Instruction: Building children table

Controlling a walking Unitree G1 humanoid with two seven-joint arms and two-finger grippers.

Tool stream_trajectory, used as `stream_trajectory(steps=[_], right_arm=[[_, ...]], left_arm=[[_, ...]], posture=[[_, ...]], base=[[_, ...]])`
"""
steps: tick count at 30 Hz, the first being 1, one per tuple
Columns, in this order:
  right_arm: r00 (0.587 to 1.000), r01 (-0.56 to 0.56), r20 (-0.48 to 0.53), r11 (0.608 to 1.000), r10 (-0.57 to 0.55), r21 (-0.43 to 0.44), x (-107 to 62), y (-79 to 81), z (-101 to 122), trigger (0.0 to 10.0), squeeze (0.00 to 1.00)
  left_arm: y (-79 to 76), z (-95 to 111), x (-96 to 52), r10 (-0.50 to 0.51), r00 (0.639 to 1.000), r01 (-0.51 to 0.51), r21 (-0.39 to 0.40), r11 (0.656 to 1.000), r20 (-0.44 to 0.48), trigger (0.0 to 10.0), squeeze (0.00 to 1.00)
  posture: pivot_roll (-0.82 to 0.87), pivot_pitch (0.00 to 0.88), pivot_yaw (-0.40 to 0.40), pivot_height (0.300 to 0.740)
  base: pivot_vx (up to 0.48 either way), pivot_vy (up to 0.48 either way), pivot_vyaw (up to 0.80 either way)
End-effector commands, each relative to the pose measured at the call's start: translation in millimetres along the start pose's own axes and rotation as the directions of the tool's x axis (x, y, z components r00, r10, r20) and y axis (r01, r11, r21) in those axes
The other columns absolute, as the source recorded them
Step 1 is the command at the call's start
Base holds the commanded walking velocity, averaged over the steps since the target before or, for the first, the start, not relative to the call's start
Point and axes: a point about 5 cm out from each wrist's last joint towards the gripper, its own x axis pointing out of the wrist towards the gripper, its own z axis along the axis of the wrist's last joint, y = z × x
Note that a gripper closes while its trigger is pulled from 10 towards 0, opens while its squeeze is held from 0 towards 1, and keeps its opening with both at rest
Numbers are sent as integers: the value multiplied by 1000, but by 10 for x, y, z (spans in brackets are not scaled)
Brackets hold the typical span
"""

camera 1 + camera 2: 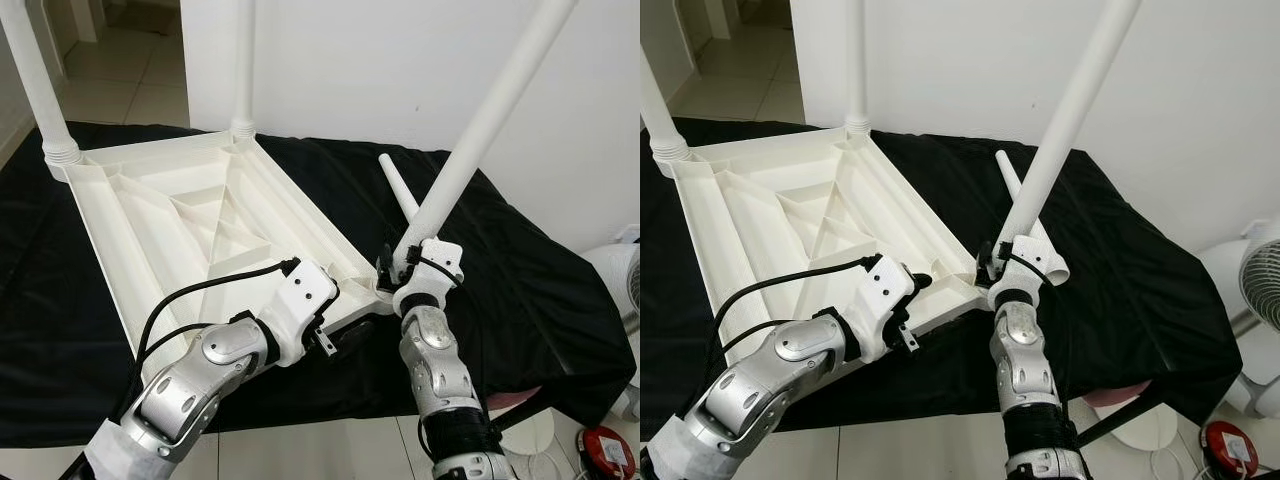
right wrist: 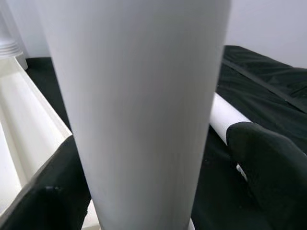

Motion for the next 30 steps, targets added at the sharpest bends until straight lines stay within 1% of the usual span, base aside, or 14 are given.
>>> stream_trajectory(steps=[1,7,8,9,10,13,14,16,18,21,22,23,25,30], right_arm=[[1000,-5,27,1000,5,10,-39,-29,22,10000,1000],[999,-14,29,1000,14,15,-89,-69,13,10000,973],[999,-35,29,999,35,13,-146,-95,-8,10000,0],[999,-35,29,999,35,13,-146,-95,-8,10000,0],[998,-58,26,998,58,13,-218,-118,-35,10000,0],[997,-80,26,997,79,6,-279,-133,-54,10000,0],[995,-94,18,996,94,4,-341,-149,-76,10000,0],[995,-94,18,996,94,4,-341,-149,-76,10000,0],[994,-111,-6,994,111,6,-426,-162,-111,10000,0],[991,-131,-28,991,132,21,-474,-153,-140,10000,0],[989,-140,-38,990,141,35,-498,-156,-159,2471,0],[989,-140,-38,990,141,35,-498,-156,-159,2471,0],[987,-148,-52,988,151,49,-527,-168,-192,0,0],[983,-172,-60,983,176,66,-538,-156,-202,0,0]], left_arm=[[77,-15,18,45,999,-45,16,999,-14,10000,0],[133,-2,21,77,997,-77,6,997,-5,10000,0],[168,19,27,107,994,-107,14,994,13,10000,0],[168,19,27,107,994,-107,14,994,13,10000,0],[222,36,38,150,988,-150,6,989,27,10000,0],[267,56,44,184,982,-184,4,983,42,10000,0],[322,79,49,221,973,-222,-2,975,58,10000,0],[322,79,49,221,973,-222,-2,975,58,10000,0],[409,111,53,281,956,-282,-9,960,79,10000,0],[463,121,56,320,943,-319,-18,948,90,10000,0],[482,125,59,332,938,-332,-22,943,93,10000,0],[482,125,59,332,938,-332,-22,943,93,10000,0],[503,127,64,346,933,-345,-28,938,98,10000,0],[521,121,75,353,930,-352,-31,936,99,10000,0]], posture=[[38,0,-150,740],[33,0,-146,740],[29,0,-147,740],[29,0,-147,740],[25,0,-149,740],[25,0,-149,740],[17,0,-150,740],[17,0,-150,740],[17,0,-150,740],[4,0,-147,740],[4,0,-147,740],[4,0,-147,740],[-1,0,-146,740],[-3,0,-144,740]], base=[[0,0,0],[0,0,0],[0,0,0],[0,0,0],[0,0,0],[0,0,0],[0,0,0],[0,0,0],[0,0,0],[0,0,0],[0,0,0],[0,0,0],[0,0,0],[0,0,0]])
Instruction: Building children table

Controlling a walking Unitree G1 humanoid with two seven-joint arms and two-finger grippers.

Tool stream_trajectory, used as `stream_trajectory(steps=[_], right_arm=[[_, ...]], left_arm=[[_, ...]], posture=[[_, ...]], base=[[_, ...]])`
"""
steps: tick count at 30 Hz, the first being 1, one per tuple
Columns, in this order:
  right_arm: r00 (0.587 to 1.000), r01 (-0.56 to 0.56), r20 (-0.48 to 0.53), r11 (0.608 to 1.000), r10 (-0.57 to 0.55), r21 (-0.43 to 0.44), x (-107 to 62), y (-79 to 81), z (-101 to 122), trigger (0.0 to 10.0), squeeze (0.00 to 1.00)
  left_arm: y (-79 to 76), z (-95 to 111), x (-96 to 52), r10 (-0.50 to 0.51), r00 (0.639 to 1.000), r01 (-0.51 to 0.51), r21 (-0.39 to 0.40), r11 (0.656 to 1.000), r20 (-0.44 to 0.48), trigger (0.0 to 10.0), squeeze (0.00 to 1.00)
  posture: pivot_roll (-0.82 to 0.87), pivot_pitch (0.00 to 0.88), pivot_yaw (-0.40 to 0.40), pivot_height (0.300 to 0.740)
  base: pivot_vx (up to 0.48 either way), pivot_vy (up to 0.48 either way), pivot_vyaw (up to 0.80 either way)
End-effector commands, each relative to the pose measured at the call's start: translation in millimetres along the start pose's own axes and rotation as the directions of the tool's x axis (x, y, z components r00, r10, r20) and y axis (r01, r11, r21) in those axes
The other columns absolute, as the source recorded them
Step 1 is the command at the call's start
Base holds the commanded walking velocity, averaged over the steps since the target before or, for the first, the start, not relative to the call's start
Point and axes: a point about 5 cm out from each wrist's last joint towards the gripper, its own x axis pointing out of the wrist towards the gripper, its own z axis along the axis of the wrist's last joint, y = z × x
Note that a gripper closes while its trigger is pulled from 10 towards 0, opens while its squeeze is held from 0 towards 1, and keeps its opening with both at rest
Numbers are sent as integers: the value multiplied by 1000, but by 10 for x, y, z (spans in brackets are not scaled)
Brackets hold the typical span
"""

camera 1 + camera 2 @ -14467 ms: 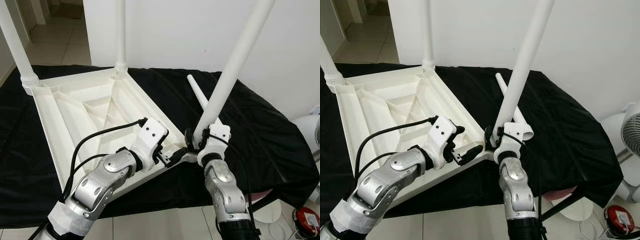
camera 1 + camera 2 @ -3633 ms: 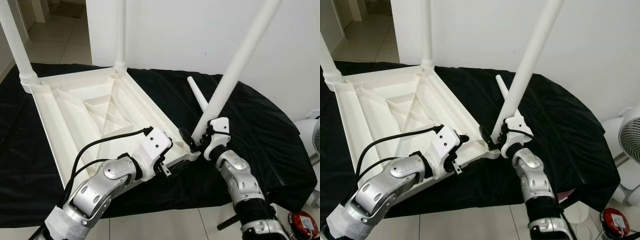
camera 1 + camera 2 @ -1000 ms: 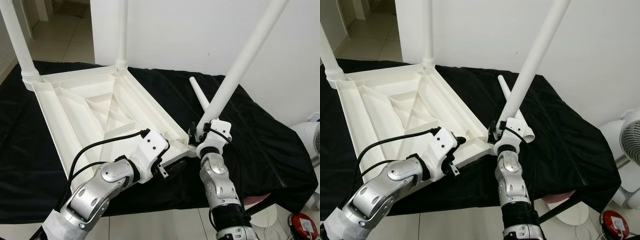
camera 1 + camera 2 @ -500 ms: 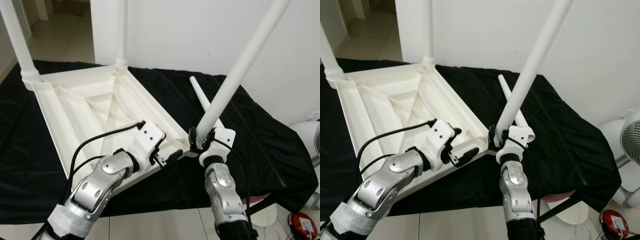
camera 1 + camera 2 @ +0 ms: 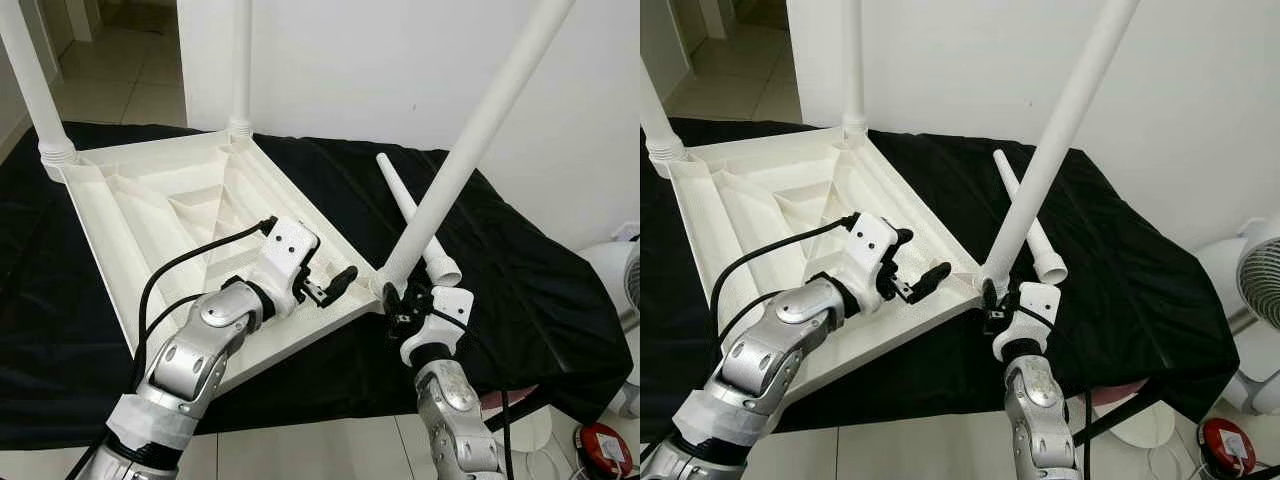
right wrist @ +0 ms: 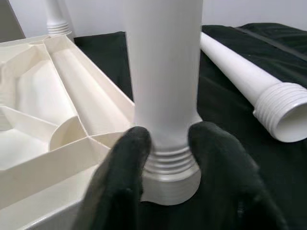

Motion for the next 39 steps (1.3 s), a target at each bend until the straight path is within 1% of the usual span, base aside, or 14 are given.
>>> stream_trajectory(steps=[1,5,12,13,19,21,22,24,25,28,32,35,37,39], right_arm=[[1000,-1,-10,1000,1,11,-14,-7,-9,0,0],[998,-37,-37,996,40,75,-3,32,-39,0,0],[998,-49,-44,996,53,77,24,39,-34,0,0],[998,-47,-46,996,51,74,69,13,-18,10000,0],[999,-20,-33,999,22,50,224,-150,53,10000,0],[1000,1,-23,1000,-1,25,350,-305,131,10000,0],[1000,-3,-19,1000,3,12,401,-352,170,10000,0],[1000,-3,-19,1000,3,12,401,-352,170,10000,0],[1000,-17,-10,1000,17,-1,443,-383,220,10000,0],[999,-32,7,999,33,-16,517,-441,311,10000,0],[999,-35,16,999,35,-17,544,-458,349,10000,0],[997,-70,31,998,70,-1,553,-398,372,10000,0],[994,-99,39,995,98,16,519,-336,354,10000,0],[991,-128,55,990,125,50,410,-253,304,10000,0]], left_arm=[[76,18,26,162,987,-162,7,987,9,10000,0],[82,19,43,160,987,-160,-2,987,1,10000,0],[77,14,42,153,988,-153,-3,988,-3,10000,0],[39,-10,36,120,993,-120,-6,993,-16,10000,0],[-114,-121,15,9,996,-8,12,1000,-84,10000,0],[-186,-247,3,-36,985,38,6,999,-167,10000,0],[-189,-288,3,-32,981,34,7,999,-194,10000,0],[-189,-288,3,-32,981,34,7,999,-194,10000,0],[-162,-348,6,-6,971,1,-19,1000,-237,10000,0],[-95,-442,11,54,950,-52,15,999,-307,10000,0],[-49,-463,18,92,939,-87,32,996,-330,10000,0],[25,-457,29,149,928,-139,51,989,-340,10000,0],[53,-445,21,168,927,-159,53,986,-337,10000,0],[69,-394,-20,161,938,-151,56,987,-307,10000,0]], posture=[[-3,0,-144,740],[4,0,-146,740],[10,0,-148,740],[10,0,-148,740],[15,0,-146,740],[18,0,-144,740],[18,0,-144,740],[18,0,-144,740],[20,0,-142,740],[25,0,-145,740],[26,0,-146,740],[30,0,-149,740],[31,0,-150,740],[26,0,-146,740]], base=[[0,0,0],[0,0,0],[0,0,0],[0,0,0],[0,0,0],[0,0,0],[0,0,0],[0,0,0],[0,0,0],[0,0,0],[0,0,0],[0,0,0],[0,0,0],[0,0,0]])
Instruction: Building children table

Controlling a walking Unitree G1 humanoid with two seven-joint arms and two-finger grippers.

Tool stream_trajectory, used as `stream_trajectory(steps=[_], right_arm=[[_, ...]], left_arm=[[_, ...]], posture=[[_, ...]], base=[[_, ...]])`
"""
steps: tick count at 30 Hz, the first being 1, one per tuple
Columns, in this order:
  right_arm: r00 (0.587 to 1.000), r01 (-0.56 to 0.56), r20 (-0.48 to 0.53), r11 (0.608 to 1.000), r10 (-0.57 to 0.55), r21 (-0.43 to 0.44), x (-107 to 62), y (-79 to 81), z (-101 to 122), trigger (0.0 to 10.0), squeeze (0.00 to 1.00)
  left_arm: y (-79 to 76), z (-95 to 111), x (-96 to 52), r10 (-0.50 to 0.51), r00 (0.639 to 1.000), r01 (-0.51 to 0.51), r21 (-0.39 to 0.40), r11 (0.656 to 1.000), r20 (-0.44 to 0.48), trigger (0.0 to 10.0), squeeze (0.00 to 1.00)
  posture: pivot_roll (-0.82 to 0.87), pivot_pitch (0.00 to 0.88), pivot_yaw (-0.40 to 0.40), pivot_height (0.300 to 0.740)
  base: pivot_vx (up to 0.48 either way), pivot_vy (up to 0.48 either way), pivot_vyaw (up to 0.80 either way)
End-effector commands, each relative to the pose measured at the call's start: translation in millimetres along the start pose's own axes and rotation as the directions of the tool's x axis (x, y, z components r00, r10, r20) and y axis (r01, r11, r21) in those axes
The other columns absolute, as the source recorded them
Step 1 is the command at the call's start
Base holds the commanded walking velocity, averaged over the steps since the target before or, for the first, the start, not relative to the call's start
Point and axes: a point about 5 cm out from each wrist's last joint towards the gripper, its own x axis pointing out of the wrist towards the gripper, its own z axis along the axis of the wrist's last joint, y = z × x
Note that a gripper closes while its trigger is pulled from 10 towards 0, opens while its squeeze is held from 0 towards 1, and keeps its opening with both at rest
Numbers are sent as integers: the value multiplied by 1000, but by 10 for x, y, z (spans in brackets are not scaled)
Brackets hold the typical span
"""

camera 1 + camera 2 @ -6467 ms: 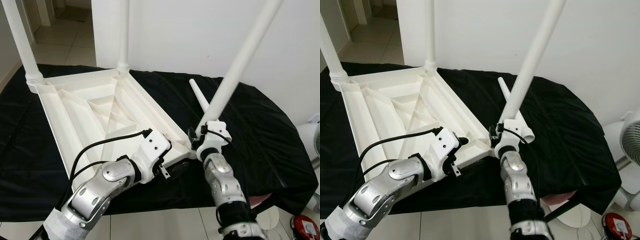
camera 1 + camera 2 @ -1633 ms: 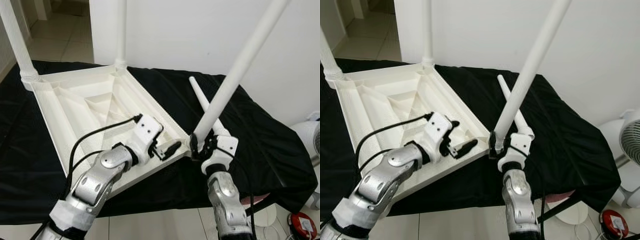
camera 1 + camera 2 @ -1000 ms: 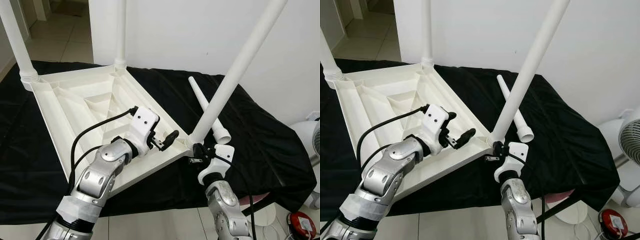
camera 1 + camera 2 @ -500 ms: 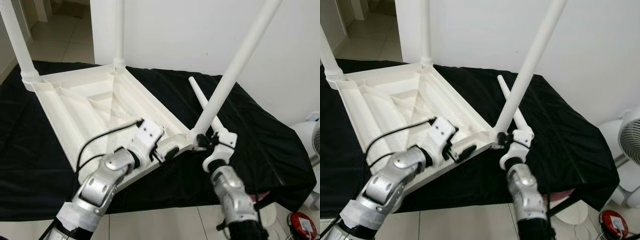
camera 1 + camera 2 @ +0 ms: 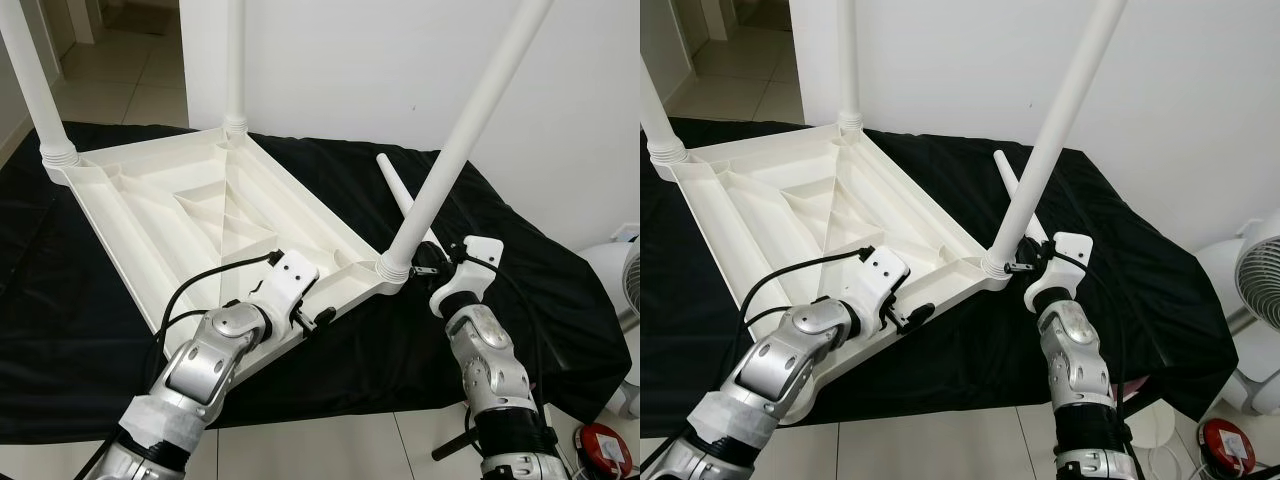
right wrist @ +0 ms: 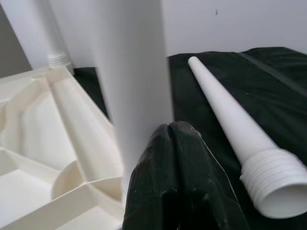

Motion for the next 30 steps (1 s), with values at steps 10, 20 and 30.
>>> stream_trajectory(steps=[10,20,30], right_arm=[[1000,-12,-24,998,13,53,-269,78,-157,10000,0],[999,15,-49,998,-12,61,-439,105,-241,10000,0],[998,40,-45,998,-38,52,-440,67,-200,10000,0]], left_arm=[[99,21,-92,124,992,-124,-5,992,0,10000,0],[228,-65,-168,153,987,-152,20,988,-43,10000,0],[137,-302,-175,62,974,-57,27,998,-219,10000,0]], posture=[[13,0,-133,740],[-1,0,-120,740],[-8,0,-117,740]], base=[[0,0,0],[0,0,0],[0,0,0]])
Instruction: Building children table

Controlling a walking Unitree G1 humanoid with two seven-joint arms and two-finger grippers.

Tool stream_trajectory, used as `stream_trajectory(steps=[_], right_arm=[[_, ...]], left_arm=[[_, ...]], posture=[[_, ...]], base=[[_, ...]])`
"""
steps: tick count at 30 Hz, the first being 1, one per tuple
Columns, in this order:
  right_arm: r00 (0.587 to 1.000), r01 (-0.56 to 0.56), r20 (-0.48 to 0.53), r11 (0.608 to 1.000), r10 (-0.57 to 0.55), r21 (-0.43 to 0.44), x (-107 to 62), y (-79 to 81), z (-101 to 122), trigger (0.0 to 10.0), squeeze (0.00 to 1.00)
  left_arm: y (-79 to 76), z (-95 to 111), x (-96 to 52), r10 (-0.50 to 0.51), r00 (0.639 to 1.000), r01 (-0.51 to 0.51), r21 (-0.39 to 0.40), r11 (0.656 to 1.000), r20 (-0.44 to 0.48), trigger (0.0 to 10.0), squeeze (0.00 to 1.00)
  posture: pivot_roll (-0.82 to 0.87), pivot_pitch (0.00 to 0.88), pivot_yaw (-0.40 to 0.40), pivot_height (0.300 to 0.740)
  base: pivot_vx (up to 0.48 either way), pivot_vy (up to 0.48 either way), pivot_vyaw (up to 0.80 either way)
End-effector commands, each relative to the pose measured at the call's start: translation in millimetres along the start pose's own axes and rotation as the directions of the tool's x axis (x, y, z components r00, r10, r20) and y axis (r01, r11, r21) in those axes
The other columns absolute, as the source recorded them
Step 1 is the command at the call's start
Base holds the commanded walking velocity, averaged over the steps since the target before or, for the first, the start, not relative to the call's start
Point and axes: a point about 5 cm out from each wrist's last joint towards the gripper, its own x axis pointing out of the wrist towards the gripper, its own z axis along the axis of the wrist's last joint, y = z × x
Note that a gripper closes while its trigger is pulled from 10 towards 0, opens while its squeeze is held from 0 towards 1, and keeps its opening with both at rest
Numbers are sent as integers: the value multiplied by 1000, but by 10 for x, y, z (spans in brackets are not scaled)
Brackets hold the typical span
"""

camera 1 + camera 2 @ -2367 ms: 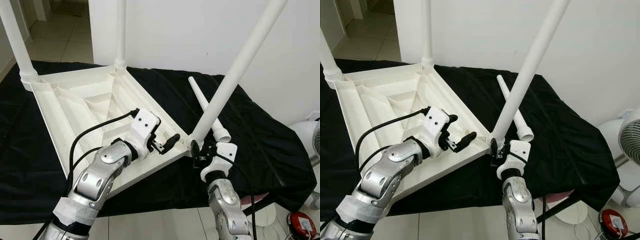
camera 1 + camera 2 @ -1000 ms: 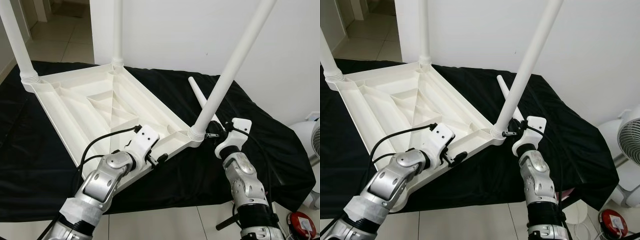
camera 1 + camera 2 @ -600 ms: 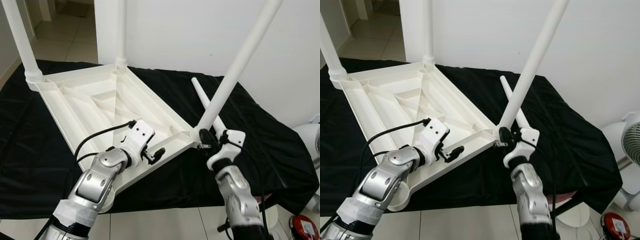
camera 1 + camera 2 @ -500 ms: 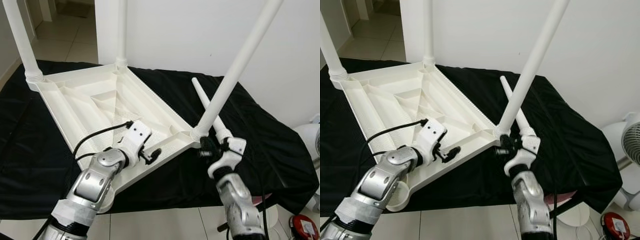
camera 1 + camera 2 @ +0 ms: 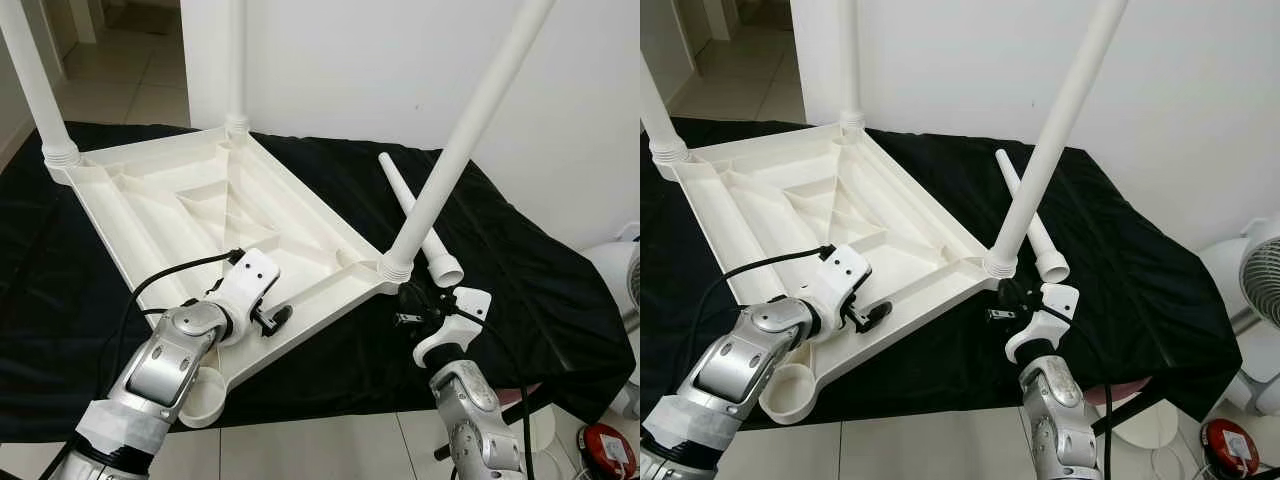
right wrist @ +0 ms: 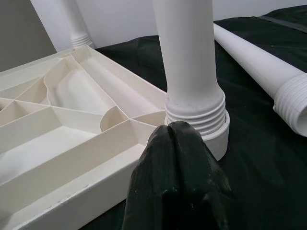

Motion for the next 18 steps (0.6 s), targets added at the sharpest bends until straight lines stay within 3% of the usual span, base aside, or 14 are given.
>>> stream_trajectory(steps=[1,7,8,10,11,14,15,16,17,18], right_arm=[[1000,27,6,999,-27,-19,-14,-68,42,10000,0],[999,40,8,999,-40,-28,-2,-70,57,10000,0],[999,41,10,999,-41,-28,6,-49,60,10000,0],[999,41,12,999,-40,-28,13,-33,63,10000,0],[999,39,15,999,-39,-28,20,-18,66,10000,0],[999,37,19,999,-36,-32,28,-9,72,10000,0],[999,37,20,999,-36,-33,31,-9,75,10000,0],[999,37,20,999,-36,-33,38,-8,75,10000,0],[999,37,22,999,-37,-32,48,-8,79,10000,0],[999,37,22,999,-37,-32,48,-8,79,10000,0]], left_arm=[[-96,-110,48,-39,997,38,-14,999,-65,10000,0],[-107,-77,160,6,997,-10,-58,998,-76,10000,0],[-98,-45,204,19,997,-24,-70,997,-70,8863,0],[-90,-23,231,25,997,-30,-78,997,-66,8863,0],[-99,3,260,19,998,-23,-71,997,-62,10000,0],[-121,30,286,1,998,-5,-58,998,-55,10000,0],[-139,45,297,-11,999,8,-52,999,-48,8627,0],[-144,54,304,-18,999,15,-48,999,-44,8627,0],[-165,68,322,-30,999,28,-36,999,-45,10000,0],[-165,68,322,-30,999,28,-36,999,-45,10000,0]], posture=[[-8,0,-117,740],[-15,0,-116,740],[-22,0,-113,740],[-24,0,-113,740],[-28,0,-110,740],[-28,0,-110,740],[-28,0,-110,740],[-31,0,-108,740],[-31,0,-108,740],[-31,0,-108,740]], base=[[0,0,0],[0,0,0],[0,0,0],[0,0,0],[0,0,0],[0,0,0],[0,0,0],[0,0,0],[0,0,0],[0,0,0]])
